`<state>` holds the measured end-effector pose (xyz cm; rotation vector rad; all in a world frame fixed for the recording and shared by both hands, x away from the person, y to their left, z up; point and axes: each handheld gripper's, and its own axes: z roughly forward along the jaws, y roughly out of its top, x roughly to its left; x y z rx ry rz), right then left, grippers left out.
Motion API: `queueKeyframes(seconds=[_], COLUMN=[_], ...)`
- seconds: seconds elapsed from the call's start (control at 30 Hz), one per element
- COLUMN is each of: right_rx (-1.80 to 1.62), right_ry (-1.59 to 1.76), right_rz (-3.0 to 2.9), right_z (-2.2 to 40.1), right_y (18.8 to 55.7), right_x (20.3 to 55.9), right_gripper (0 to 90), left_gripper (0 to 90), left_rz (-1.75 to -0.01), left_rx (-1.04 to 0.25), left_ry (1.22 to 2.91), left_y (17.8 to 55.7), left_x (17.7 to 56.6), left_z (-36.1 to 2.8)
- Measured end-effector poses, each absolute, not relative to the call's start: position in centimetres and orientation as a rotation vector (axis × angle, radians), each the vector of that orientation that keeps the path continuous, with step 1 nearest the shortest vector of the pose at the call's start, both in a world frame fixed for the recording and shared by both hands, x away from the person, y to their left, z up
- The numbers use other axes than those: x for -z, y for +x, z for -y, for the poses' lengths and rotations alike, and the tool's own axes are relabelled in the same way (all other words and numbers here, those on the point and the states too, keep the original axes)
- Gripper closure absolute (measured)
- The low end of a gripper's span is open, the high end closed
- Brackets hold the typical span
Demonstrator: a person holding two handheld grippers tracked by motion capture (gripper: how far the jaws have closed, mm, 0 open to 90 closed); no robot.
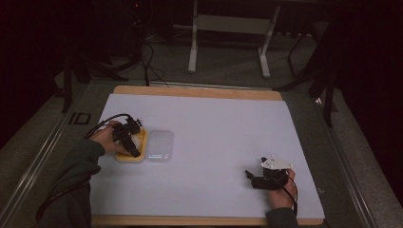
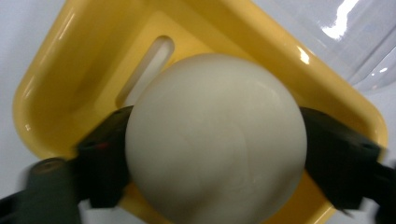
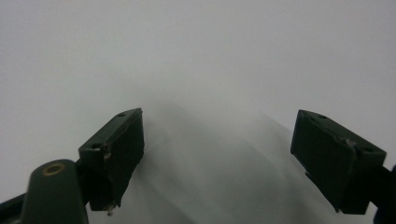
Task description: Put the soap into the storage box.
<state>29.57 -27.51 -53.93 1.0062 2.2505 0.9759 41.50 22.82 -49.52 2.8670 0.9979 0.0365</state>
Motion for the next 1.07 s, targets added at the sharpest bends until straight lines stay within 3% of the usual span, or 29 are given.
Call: queueKeyframes(seconds=[0.43, 0.77, 0.87, 1.07], right_rx=[-0.987, -0.987, -0.988, -0.989], right_ry=[1.012, 1.012, 1.012, 1.013], right_rz=[-2.244, -2.246, -2.245, -2.245], right_z=[27.6, 27.6, 27.6, 27.7], right_y=[29.6, 29.6, 29.6, 29.6], right_x=[53.9, 53.9, 53.9, 53.9], right_gripper=[17.1, 17.1, 17.1, 17.1], left_gripper=[9.7, 21.9, 30.5, 34.5], left_rz=[-1.000, -0.933, -0.895, -0.838], left_rx=[-0.094, -0.204, -0.234, -0.284], left_ry=[2.761, 2.655, 2.608, 2.493], left_y=[41.2, 39.7, 38.7, 36.4], left_x=[47.5, 45.0, 44.6, 44.6], left_z=[-23.4, -23.7, -23.6, -22.8])
